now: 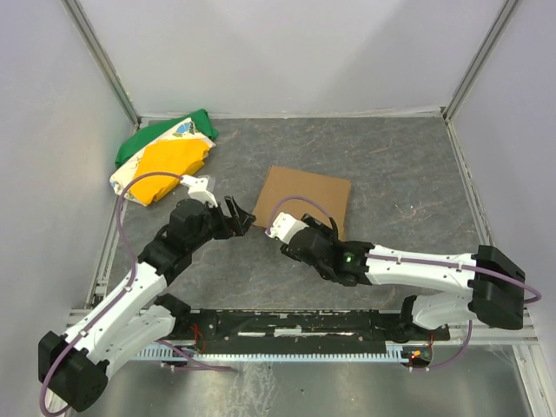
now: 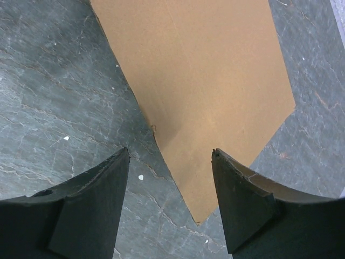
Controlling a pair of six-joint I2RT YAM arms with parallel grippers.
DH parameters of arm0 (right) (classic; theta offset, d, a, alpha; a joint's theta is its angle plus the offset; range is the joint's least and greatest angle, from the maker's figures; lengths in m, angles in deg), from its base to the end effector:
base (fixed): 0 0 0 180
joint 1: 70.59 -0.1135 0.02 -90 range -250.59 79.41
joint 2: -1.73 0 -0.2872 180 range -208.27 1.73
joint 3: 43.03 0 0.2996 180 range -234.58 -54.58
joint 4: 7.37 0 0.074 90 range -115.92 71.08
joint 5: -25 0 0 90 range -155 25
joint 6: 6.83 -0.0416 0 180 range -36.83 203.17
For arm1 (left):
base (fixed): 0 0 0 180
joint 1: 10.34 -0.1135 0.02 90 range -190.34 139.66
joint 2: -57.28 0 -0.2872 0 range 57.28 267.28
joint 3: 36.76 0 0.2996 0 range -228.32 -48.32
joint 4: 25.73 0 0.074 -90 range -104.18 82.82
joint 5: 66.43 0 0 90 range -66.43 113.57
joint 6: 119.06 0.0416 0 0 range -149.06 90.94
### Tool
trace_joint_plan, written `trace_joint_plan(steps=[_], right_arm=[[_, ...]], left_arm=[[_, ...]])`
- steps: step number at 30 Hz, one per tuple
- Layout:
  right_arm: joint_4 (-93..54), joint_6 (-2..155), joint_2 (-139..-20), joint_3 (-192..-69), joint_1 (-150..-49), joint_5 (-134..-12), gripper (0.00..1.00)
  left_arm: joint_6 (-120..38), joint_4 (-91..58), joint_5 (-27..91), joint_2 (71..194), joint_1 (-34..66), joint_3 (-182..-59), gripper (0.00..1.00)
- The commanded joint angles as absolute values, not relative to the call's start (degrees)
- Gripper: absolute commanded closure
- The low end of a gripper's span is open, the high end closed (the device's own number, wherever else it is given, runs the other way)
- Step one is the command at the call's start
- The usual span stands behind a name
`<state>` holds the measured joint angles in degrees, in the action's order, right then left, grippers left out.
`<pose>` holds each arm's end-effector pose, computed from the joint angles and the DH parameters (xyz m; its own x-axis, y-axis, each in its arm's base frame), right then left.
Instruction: Fold the paper box
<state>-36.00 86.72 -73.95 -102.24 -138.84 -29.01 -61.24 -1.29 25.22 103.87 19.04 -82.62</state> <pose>0.1384 0.2810 0.2306 -0.2250 -0.6991 -0.6787 -0.6129 0.6430 -0.4592 0.1971 -0.1123 0.2692 -0.5869 -0.2805 -0.7595 0.2369 0.8375 -0.4924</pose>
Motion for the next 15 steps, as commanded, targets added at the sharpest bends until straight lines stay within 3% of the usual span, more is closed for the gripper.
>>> trace_joint_plan(steps=[1, 11, 13, 15], right_arm=[[-33.53, 88.79, -74.80, -103.70, -139.23, -27.78, 0.29], [-30.98, 87.64, -78.86, -105.49, -139.46, -26.47, 0.34], [-30.70, 88.16, -80.94, -106.11, -139.37, -23.75, 0.38], [-30.62, 88.11, -83.08, -107.22, -139.06, -21.43, 0.54]], left_arm=[[-71.12, -7.86, 25.24, 100.46, 19.21, -79.24, 0.02], [-86.11, -16.25, 22.47, 90.36, 19.19, -68.56, 0.01], [-88.10, -19.04, 21.91, 89.58, 19.19, -66.08, 0.01], [-89.19, -20.92, 21.97, 90.53, 19.23, -64.93, 0.00]])
